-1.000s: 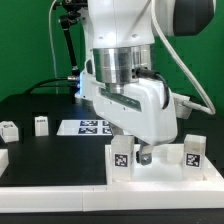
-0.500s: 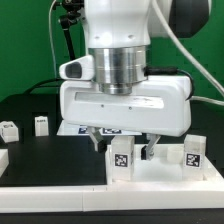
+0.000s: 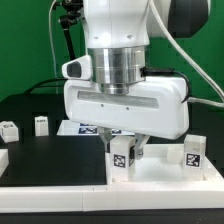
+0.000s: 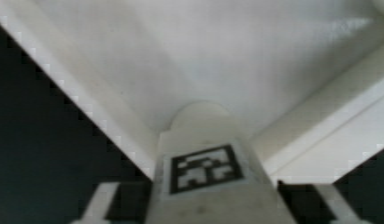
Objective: Assemble square table
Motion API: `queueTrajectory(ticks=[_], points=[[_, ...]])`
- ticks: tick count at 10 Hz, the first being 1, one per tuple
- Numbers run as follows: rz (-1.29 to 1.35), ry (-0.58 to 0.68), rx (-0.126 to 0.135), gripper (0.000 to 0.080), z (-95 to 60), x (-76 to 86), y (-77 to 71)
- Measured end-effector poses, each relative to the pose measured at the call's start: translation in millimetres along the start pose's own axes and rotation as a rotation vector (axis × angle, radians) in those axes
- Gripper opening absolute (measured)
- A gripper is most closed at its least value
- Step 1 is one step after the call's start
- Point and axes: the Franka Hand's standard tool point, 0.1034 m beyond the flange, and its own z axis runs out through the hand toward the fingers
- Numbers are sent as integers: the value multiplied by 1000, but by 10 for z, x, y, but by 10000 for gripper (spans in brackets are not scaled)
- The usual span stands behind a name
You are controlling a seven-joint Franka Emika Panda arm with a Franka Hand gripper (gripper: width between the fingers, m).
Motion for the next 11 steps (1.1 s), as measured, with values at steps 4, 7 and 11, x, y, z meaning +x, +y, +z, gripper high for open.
queueTrajectory(ticks=[4,7,11], points=[[410,-18,0,285,-1,20,16],[942,-116,40,287,-4,47,-7],[1291,-126,46,287,0,46,-57]])
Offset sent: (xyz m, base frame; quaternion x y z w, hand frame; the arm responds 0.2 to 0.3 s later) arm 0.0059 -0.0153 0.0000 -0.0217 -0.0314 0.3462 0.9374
